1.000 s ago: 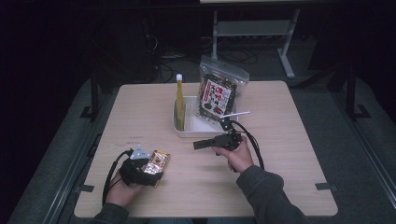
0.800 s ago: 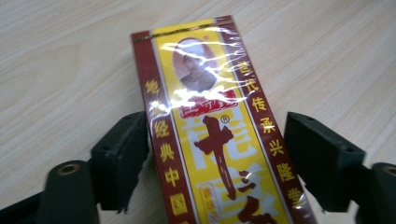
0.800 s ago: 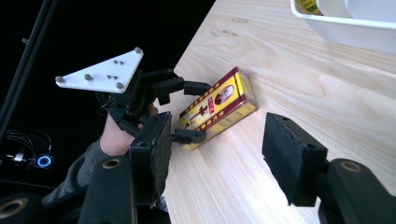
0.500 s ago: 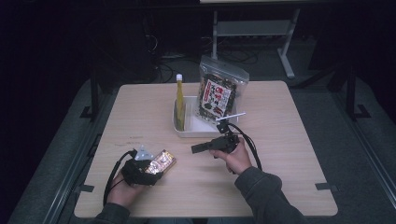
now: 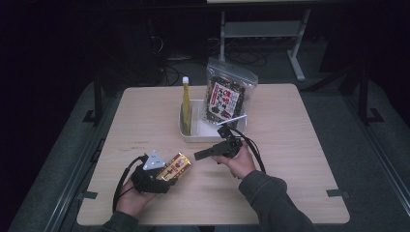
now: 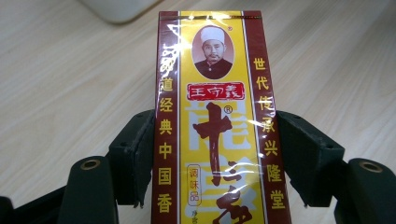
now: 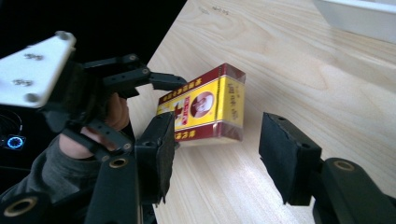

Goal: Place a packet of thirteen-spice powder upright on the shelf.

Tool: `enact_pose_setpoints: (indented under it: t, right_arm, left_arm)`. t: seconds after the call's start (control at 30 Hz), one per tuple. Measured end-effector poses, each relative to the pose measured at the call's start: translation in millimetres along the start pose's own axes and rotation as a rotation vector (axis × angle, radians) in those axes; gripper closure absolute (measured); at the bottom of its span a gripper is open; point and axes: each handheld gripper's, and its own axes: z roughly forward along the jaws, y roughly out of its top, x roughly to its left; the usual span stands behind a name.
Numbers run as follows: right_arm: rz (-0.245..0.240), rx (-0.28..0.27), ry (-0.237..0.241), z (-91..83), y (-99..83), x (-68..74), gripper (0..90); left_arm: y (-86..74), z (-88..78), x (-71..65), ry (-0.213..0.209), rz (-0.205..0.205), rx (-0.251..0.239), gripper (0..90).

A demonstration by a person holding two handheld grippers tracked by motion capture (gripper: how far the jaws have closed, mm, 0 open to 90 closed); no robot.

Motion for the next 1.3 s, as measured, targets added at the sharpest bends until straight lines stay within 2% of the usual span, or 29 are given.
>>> enact_pose_setpoints:
  t: [0.1,0.23,0.33,0.5,0.7,0.97,1.13,1.3]
  right_arm:
    - [0.003,0.011,0.003,2.1,0.3,-0.6,45.4]
    - [0.003,0.025,-0.003,5.4,1.0,-0.3,46.3]
    - [0.004,0.039,-0.003,7.9,1.5,-0.9,47.7]
    - [0.011,0.065,-0.002,10.9,1.6,-4.1,50.6]
    - [0.024,0.089,0.022,13.6,1.5,-5.2,53.4]
    - [0.047,0.109,0.053,17.6,0.6,-5.2,55.7]
    - [0.077,0.111,0.054,15.8,0.8,-3.9,59.1]
    - [0.127,0.112,0.063,11.6,2.2,-1.8,64.6]
  left_arm:
    - [3.3,-0.8,-4.7,-0.011,0.012,-0.016,32.1]
    - [6.1,0.9,-10.5,-0.049,0.018,-0.044,32.1]
    - [7.9,1.9,-14.0,-0.053,0.035,-0.05,32.1]
    - [9.2,0.5,-16.2,-0.067,0.035,-0.07,32.1]
    - [10.8,-0.6,-19.2,-0.086,0.045,-0.09,32.1]
    - [12.9,0.0,-23.3,-0.094,0.057,-0.092,32.1]
    - [12.7,1.3,-23.9,-0.098,0.061,-0.083,32.0]
    - [12.4,4.8,-25.3,-0.09,0.073,-0.065,32.0]
